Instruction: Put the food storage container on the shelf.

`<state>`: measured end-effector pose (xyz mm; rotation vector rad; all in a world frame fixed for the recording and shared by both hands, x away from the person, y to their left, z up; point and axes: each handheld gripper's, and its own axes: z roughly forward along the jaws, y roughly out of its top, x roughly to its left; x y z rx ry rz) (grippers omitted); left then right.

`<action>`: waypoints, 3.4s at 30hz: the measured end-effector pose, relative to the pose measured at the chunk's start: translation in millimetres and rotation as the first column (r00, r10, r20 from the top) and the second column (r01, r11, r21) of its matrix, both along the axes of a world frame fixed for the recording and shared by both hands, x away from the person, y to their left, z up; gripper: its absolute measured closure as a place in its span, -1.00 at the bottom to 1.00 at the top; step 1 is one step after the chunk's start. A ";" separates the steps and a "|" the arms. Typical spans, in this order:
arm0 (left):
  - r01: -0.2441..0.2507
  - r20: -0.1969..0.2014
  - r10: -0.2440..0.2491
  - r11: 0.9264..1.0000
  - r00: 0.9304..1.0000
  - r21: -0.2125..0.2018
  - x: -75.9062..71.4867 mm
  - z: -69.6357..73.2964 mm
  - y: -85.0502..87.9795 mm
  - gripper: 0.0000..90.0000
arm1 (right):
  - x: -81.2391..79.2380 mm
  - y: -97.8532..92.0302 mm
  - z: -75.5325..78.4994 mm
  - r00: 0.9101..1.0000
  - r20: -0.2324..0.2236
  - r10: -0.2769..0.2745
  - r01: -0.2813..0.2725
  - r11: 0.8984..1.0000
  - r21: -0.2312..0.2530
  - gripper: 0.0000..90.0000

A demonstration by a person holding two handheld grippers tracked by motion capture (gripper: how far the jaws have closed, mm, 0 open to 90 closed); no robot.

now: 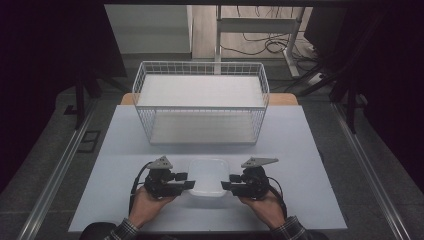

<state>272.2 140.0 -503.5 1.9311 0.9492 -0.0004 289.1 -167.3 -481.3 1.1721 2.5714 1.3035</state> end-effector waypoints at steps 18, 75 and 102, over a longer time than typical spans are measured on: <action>-0.138 0.098 0.138 0.990 0.985 -0.010 -6.3 4.0 -2.5 0.73 | -4.8 -4.8 1.9 0.989 0.097 -0.109 0.104 0.993 0.059 0.74; -0.261 0.082 0.268 0.961 0.960 -0.091 103.2 -2.3 13.4 0.71 | 112.3 30.2 4.4 0.964 0.185 -0.189 0.185 0.982 0.039 0.66; -0.346 0.184 0.338 0.938 0.923 0.009 133.0 10.4 -1.7 0.48 | 134.4 45.2 5.7 0.924 0.289 -0.252 0.263 0.965 0.001 0.41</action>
